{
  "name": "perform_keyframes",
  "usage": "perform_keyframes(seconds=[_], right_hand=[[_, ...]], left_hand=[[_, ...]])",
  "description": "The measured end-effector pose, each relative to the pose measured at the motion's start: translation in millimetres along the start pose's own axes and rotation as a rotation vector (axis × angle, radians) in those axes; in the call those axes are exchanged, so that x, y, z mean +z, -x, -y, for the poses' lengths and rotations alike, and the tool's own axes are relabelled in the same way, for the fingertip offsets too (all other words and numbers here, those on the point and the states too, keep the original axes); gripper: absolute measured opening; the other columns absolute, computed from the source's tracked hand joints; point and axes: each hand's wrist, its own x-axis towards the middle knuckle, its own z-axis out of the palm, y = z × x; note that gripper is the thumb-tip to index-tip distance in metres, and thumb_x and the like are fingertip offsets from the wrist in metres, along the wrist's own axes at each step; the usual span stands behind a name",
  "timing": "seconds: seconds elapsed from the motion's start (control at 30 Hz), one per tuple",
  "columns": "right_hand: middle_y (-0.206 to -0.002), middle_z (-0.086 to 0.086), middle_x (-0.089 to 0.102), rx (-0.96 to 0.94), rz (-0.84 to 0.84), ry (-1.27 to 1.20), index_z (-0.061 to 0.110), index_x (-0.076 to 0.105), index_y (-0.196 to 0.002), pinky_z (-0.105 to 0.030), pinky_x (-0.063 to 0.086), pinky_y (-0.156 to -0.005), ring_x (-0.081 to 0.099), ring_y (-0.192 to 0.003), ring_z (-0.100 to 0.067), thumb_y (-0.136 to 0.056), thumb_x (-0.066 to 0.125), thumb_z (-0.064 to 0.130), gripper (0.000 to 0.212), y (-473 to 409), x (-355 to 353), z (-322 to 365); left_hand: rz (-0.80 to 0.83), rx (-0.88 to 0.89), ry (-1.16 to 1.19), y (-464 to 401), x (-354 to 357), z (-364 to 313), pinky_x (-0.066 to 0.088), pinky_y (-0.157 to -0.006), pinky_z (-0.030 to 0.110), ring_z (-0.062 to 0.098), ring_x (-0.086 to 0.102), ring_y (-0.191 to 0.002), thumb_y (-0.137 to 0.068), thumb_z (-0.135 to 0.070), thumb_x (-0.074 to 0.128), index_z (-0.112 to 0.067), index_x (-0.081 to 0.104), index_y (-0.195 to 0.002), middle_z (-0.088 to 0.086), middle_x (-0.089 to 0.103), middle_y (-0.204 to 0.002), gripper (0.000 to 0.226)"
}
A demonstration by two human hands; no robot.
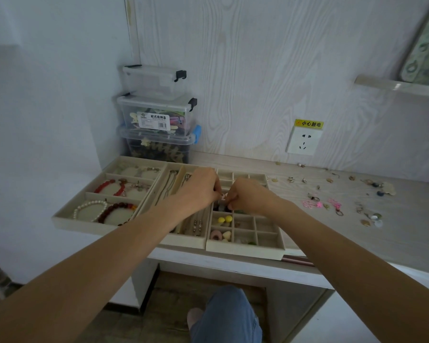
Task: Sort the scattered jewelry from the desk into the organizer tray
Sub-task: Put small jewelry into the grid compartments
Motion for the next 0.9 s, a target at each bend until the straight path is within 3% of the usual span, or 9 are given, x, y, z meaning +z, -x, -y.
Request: perform_keyframes(seconds=[0.3,0.4,0.5,0.67,0.77,0.9], right_hand=[[-0.107,-0.013,0.067,0.038,-0.131,-0.101,0.005,0.069,-0.104,-0.029,0.05,-0.083,0.065,-0.095,-0.024,-0.089,0.059,0.01,0.019,5.1,-2.2,-3.0],[-0.099,-0.014,0.068,0.067,-0.154,-0.119,0.002,0.069,-0.101,-0.035,0.055,-0.081,0.066,-0.087,-0.025,-0.088,0.059,0.01,0.018,1.7,0.7,-3.2],[-0.087,-0.01,0.065,0.074,-0.168,-0.099,0.005,0.071,-0.093,-0.033,0.053,-0.07,0.061,-0.077,-0.022,-0.086,0.061,0.015,0.016,-0.8,2.6,-2.8],[-0.066,-0.002,0.057,0.077,-0.234,-0.047,0.013,0.063,-0.066,-0.033,0.052,-0.063,0.059,-0.066,-0.02,-0.086,0.063,0.021,0.021,-2.4,9.6,1.3],[-0.079,-0.004,0.065,0.047,-0.248,0.022,0.015,0.069,-0.081,-0.037,0.056,-0.07,0.063,-0.074,-0.022,-0.086,0.062,0.018,0.01,1.4,11.9,4.5],[-0.093,-0.007,0.068,0.045,-0.214,0.057,0.016,0.071,-0.101,-0.041,0.056,-0.077,0.065,-0.083,-0.024,-0.088,0.06,0.021,0.018,6.1,9.9,5.6]], left_hand=[[0.003,0.0,-0.055,-4.4,5.3,-5.2,0.045,-0.077,0.023,0.013,0.059,-0.086,-0.082,-0.014,0.07,-0.01,0.065,-0.097,0.005,0.065,-0.098,0.016],[0.043,0.002,-0.053,-4.6,4.4,-6.0,0.05,-0.081,0.026,0.016,0.063,-0.087,-0.08,-0.012,0.071,-0.009,0.069,-0.095,0.006,0.068,-0.095,0.015],[0.081,0.016,-0.054,-3.2,3.1,-4.5,0.052,-0.084,0.03,0.017,0.065,-0.087,-0.082,-0.01,0.068,-0.01,0.074,-0.094,0.006,0.071,-0.093,0.014],[0.101,0.022,-0.053,1.1,1.4,1.8,0.052,-0.08,0.027,0.017,0.065,-0.082,-0.084,-0.011,0.065,-0.009,0.074,-0.096,0.007,0.071,-0.089,0.015],[0.077,0.006,-0.062,2.9,0.6,5.4,0.052,-0.073,0.026,0.016,0.065,-0.077,-0.088,-0.014,0.06,-0.009,0.074,-0.096,0.006,0.071,-0.088,0.017],[0.098,-0.025,-0.077,8.4,-0.6,7.0,0.054,-0.081,0.032,0.014,0.065,-0.08,-0.092,-0.016,0.052,-0.012,0.073,-0.099,0.005,0.07,-0.093,0.023]])
